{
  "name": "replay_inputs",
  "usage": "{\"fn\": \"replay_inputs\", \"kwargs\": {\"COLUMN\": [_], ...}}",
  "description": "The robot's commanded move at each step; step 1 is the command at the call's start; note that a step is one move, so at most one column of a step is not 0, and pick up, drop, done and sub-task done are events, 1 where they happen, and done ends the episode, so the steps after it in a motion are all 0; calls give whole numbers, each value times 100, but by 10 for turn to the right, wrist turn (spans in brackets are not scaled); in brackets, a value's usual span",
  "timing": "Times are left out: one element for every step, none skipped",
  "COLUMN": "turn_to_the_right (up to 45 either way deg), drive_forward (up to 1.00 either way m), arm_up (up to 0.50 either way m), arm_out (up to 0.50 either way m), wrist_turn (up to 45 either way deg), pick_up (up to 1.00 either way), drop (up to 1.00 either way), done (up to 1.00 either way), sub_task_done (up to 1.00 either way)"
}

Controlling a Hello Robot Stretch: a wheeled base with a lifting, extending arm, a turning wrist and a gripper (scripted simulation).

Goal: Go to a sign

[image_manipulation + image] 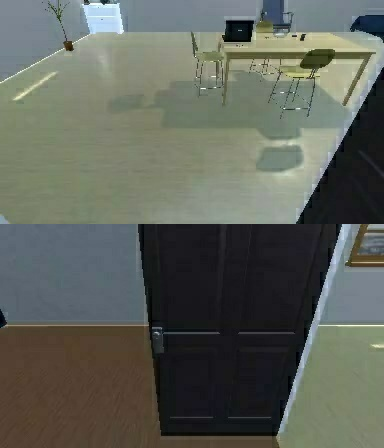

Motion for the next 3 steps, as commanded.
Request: {"fn": "replay_inputs", "kwargs": {"turn_to_the_right": [450, 450, 0], "drive_forward": [0, 0, 100], "arm_up": [0, 0, 0], "arm_out": [0, 0, 0], "wrist_turn": [0, 0, 0], "pick_up": [0, 0, 0], "drop": [0, 0, 0], "done": [0, 0, 0], "sub_task_done": [0, 0, 0]}}
